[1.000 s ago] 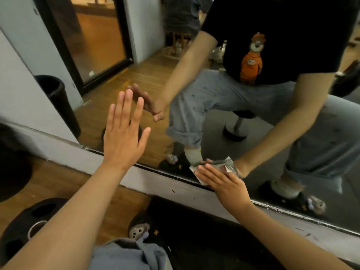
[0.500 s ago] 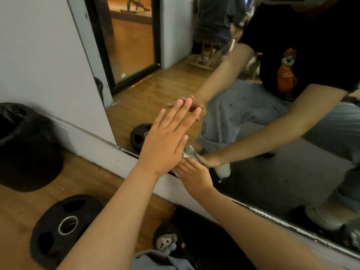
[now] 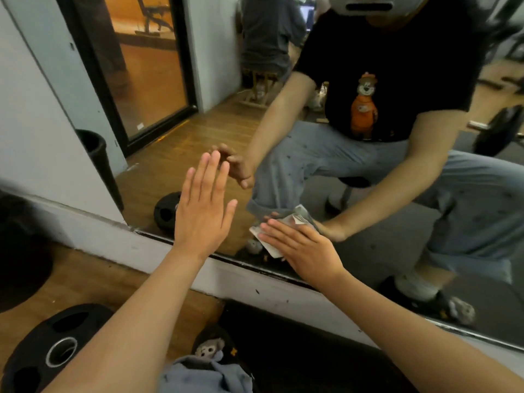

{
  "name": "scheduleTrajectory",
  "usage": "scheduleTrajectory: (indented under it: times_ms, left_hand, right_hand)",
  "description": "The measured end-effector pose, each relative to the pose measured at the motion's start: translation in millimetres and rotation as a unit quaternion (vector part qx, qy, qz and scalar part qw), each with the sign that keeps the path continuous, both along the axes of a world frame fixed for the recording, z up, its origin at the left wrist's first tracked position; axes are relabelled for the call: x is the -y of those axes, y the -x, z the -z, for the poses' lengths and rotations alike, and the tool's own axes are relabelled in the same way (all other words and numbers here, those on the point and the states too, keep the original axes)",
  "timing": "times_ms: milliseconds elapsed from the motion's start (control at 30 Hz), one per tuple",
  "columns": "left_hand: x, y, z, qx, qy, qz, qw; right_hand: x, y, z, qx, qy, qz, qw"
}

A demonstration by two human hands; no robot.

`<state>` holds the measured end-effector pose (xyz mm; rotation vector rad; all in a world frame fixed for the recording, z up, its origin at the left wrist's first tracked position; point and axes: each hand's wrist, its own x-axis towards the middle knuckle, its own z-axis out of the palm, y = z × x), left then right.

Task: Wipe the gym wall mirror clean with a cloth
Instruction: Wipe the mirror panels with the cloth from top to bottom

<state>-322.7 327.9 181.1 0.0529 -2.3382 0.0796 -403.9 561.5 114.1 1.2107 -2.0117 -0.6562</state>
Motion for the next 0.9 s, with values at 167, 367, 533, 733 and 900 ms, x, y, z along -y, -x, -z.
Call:
scheduleTrajectory:
  times_ms: [167,367,533,733,900]
  left_hand:
    - [-72.6,20.2,-5.8,-0.001,0.125,0.114,0.986]
    - [-177.3,47.8,-21.1,-0.036,0.231,0.195,0.953]
    - [-242.2,64.2,-31.4,-0.074,0.243,0.234,0.939]
    - [-263.0,81.2,-26.5,-0.084,0.222,0.232,0.943]
    - [-262.2,83.0,-26.0,-0.099,0.212,0.243,0.941]
  right_hand:
    - [-96.2,7.6,1.0,0.033,0.045,-0.032,0.998]
    - [-225.8,15.1,19.7,0.023,0.011,-0.023,0.999]
    - [-310.9,10.7,51.1,0.042,0.009,0.011,0.999]
    - [-353.8,6.0,87.1,0.058,0.051,0.039,0.996]
    - [-345.3,9.4,90.7,0.050,0.116,0.022,0.992]
